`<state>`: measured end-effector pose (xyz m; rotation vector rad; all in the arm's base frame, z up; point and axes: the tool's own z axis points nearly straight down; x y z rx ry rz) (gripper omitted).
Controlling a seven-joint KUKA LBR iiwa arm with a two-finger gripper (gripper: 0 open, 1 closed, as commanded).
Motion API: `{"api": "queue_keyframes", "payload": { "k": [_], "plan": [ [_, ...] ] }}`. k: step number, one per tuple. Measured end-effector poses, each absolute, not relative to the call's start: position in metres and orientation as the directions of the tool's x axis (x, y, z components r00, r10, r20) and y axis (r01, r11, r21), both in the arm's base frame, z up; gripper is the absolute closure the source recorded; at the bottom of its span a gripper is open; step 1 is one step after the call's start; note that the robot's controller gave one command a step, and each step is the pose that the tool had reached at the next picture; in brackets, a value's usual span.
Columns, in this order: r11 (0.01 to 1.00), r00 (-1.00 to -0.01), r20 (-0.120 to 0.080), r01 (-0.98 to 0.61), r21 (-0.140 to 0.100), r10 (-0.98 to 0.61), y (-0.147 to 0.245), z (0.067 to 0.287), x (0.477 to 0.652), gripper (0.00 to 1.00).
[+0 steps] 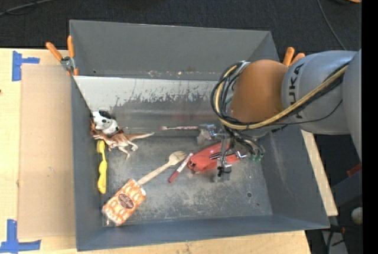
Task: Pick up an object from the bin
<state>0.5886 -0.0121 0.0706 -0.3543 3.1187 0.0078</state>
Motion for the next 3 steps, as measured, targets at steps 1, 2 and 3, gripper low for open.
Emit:
{"api": "queue_keyframes", "payload": {
  "k": [1,2,3],
  "plan": [
    [0.908,-0.908,-0.004,-0.418,0.004,-0.418,-0.022,0.130,0.562,1.00],
    [0.909,-0.909,-0.004,-0.416,0.005,-0.416,-0.022,0.129,0.562,1.00],
    [0.909,-0.909,0.002,-0.416,0.008,-0.416,-0.018,0.189,0.556,1.00]
  ]
}}
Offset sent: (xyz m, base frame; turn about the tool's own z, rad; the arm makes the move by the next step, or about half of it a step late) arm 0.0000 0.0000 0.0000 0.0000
